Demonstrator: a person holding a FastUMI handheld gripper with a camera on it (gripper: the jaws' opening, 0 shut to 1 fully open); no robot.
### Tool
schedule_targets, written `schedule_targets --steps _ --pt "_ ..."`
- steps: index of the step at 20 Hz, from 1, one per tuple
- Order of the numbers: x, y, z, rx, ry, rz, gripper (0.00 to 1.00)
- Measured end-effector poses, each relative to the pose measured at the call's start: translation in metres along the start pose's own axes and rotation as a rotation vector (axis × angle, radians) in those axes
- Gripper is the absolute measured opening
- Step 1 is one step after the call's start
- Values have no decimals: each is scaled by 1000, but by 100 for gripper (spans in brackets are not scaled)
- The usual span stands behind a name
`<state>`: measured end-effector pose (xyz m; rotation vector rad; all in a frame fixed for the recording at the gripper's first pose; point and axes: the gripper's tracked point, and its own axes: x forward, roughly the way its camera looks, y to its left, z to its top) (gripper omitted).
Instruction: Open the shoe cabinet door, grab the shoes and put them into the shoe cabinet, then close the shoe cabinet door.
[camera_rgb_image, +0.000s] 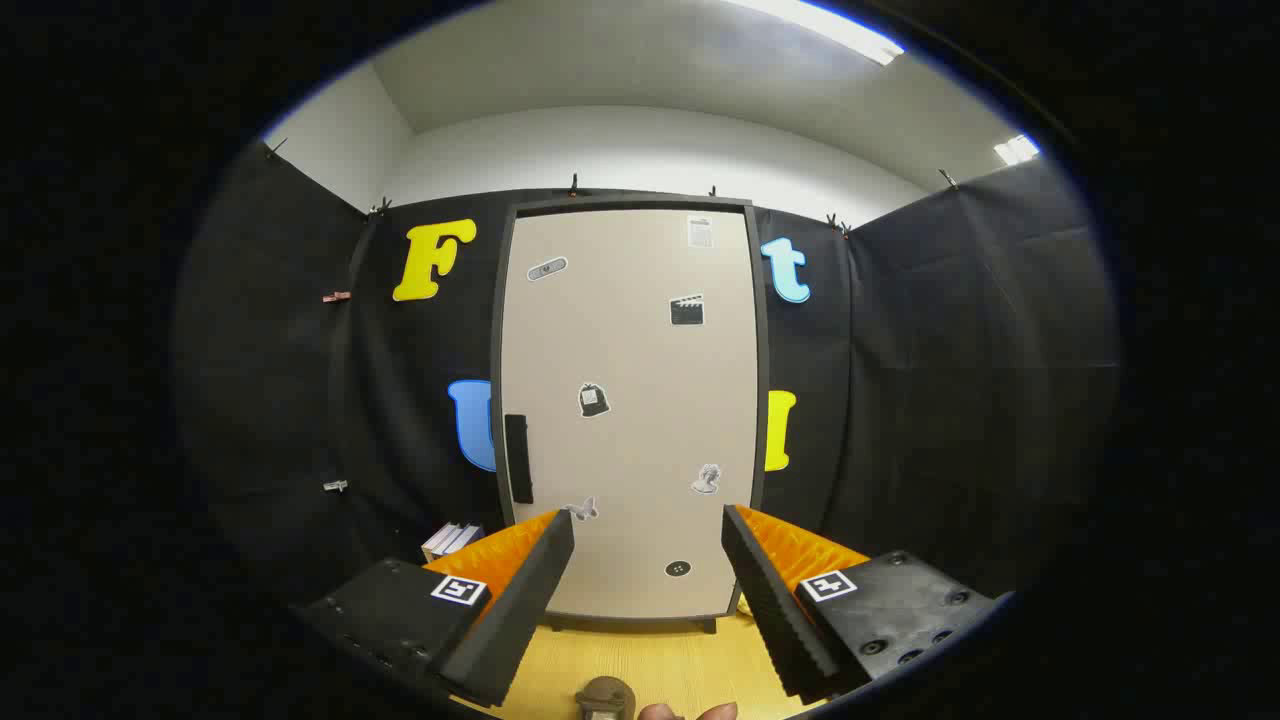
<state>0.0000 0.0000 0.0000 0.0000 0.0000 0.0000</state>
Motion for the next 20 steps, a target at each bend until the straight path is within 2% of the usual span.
schedule_targets --steps 14,20 --pt "4 -6 -5 -9 13 -22 98" --pt "23 13 -6 -9 23 -3 97"
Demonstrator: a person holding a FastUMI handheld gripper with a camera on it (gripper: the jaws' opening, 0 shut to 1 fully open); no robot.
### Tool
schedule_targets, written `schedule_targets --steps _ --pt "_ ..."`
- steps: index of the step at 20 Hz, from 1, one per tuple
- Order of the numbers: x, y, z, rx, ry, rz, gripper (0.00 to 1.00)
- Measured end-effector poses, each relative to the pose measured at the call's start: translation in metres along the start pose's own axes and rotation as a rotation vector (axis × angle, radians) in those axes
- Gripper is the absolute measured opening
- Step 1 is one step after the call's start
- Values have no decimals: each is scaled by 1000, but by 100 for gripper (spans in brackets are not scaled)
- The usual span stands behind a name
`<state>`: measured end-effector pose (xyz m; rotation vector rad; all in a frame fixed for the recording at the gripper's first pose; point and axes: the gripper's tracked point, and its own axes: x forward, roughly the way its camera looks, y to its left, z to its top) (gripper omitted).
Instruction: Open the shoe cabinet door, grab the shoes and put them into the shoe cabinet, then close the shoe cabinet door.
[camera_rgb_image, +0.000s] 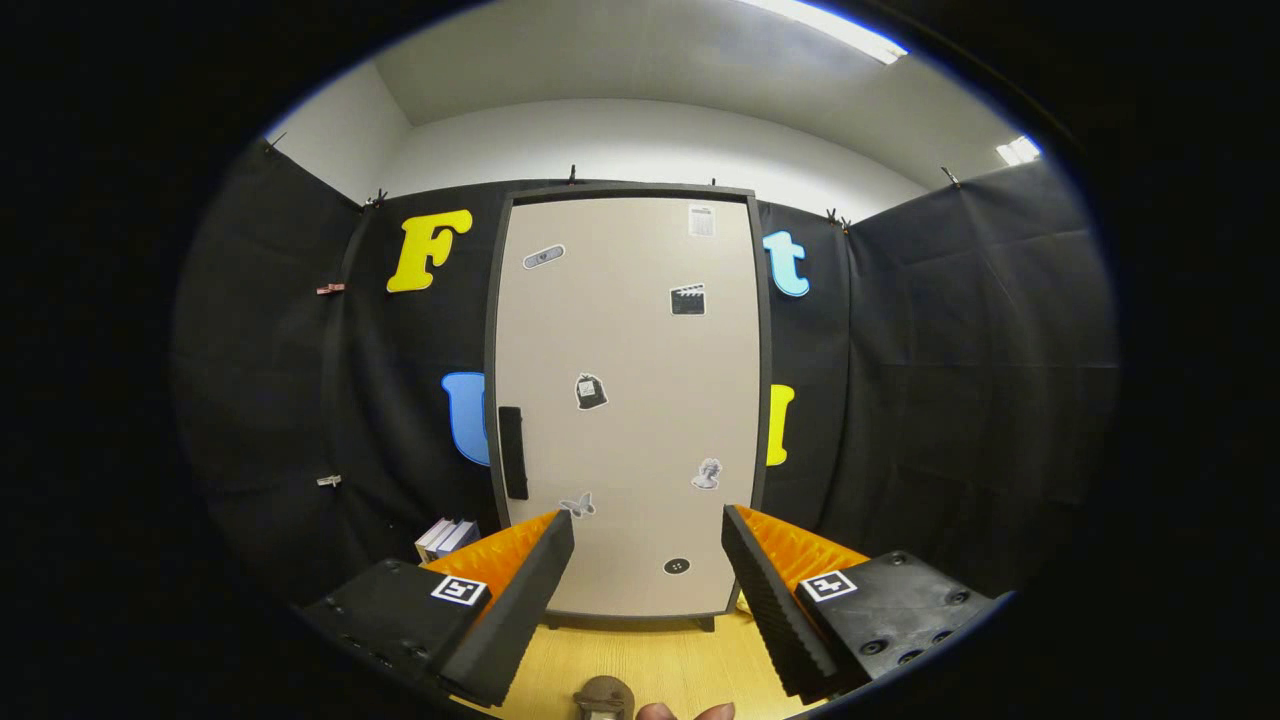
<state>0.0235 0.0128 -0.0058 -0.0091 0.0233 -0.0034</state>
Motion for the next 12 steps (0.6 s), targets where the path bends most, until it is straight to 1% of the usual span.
schedule_targets --steps 6,10,12 --pt "55 58 -1 2 -9 69 98" --pt "106 98 1 38 -41 96 97" --pt "133 116 -4 34 -49 104 97"
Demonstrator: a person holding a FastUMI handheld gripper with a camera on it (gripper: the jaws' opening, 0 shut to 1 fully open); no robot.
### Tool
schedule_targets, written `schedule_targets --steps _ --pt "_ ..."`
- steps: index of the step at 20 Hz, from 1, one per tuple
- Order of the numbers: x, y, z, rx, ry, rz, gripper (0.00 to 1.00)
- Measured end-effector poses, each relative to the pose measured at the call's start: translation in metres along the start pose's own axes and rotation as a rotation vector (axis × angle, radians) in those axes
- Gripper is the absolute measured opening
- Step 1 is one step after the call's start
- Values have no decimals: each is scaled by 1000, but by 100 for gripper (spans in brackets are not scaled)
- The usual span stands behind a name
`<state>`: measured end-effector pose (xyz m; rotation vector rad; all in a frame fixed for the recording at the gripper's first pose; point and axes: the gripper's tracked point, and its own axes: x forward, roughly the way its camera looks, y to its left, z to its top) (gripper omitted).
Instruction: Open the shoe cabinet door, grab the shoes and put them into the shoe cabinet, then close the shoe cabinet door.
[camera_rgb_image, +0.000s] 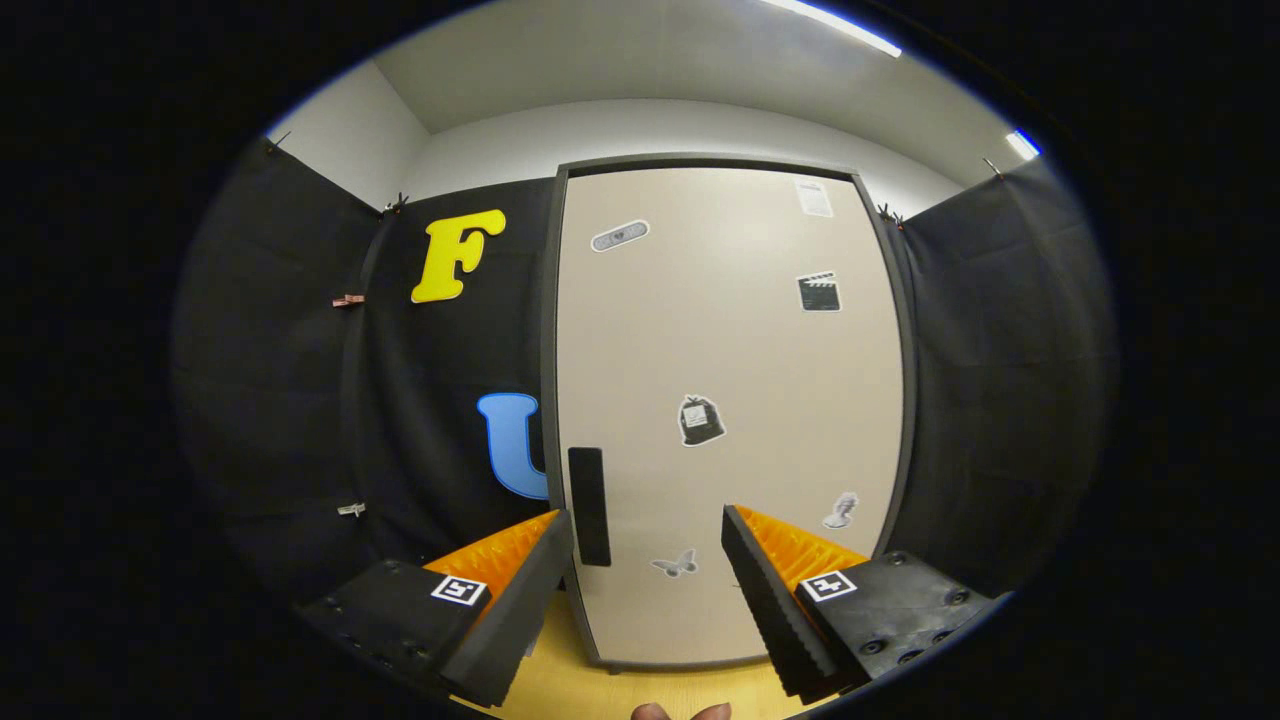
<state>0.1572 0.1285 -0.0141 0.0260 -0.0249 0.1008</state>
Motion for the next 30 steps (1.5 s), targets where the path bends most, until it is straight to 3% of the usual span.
schedule_targets --steps 6,10,11,14,16,18,20,22,30 --pt "66 38 -37 -23 40 38 97" --pt "96 44 -51 -56 37 18 91" --pt "102 45 -56 -55 42 5 75" --pt "118 33 -63 -22 55 -66 59" --pt "117 33 -64 16 42 -78 41" --pt "117 31 -62 -25 27 -84 41" --pt "115 32 -64 -9 49 -69 27" --pt "111 32 -64 -1 70 -41 21" --pt "22 23 -52 51 91 77 21"
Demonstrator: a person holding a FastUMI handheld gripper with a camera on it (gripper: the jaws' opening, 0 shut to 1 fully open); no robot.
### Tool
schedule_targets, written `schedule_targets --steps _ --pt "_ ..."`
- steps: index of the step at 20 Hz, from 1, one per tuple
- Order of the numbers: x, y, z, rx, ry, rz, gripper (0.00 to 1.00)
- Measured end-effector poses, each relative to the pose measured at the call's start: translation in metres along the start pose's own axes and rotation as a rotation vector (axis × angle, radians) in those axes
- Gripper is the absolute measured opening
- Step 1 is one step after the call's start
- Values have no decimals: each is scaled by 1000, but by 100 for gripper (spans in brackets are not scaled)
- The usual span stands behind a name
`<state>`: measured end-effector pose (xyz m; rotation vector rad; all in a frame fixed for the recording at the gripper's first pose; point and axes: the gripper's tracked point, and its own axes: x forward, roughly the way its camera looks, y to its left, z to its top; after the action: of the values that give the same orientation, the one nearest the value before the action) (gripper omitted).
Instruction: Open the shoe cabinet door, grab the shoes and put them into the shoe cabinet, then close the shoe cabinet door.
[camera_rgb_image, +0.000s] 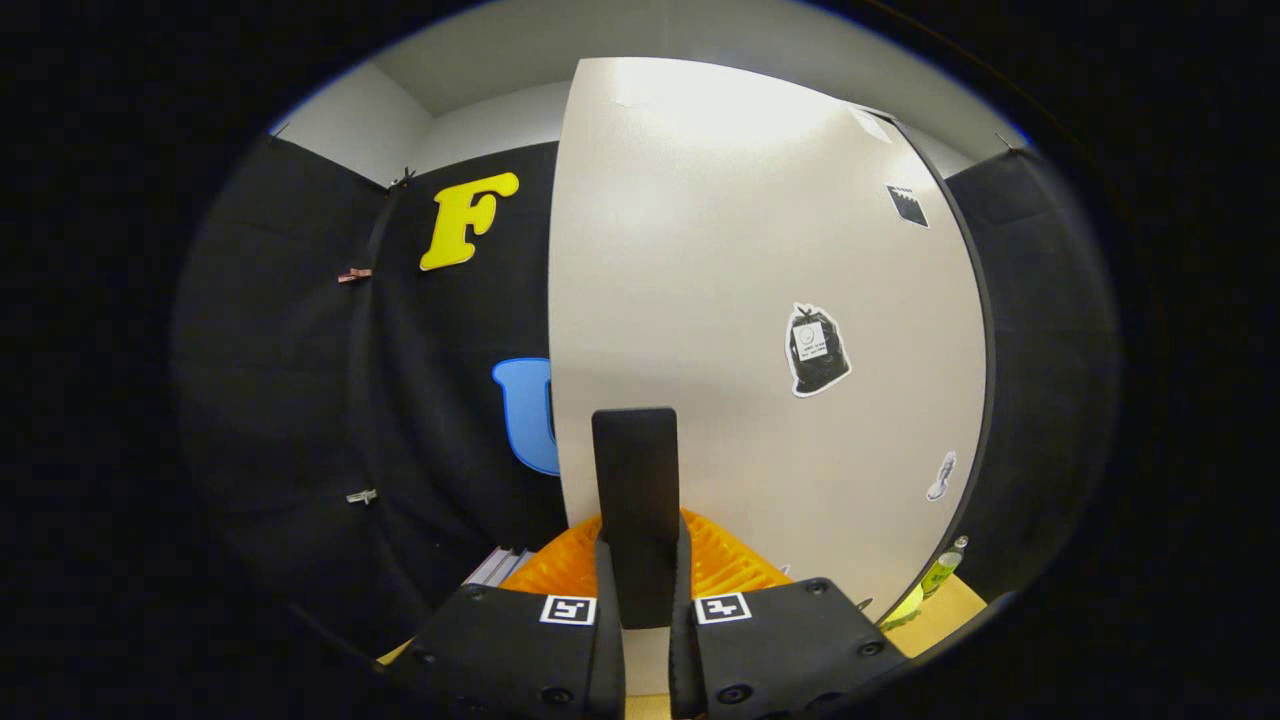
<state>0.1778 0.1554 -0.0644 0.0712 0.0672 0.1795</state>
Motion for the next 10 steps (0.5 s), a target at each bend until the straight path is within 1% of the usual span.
schedule_targets --steps 6,10 --pt "-68 -25 4 2 13 48 21" --pt "-112 -53 8 4 15 49 21"
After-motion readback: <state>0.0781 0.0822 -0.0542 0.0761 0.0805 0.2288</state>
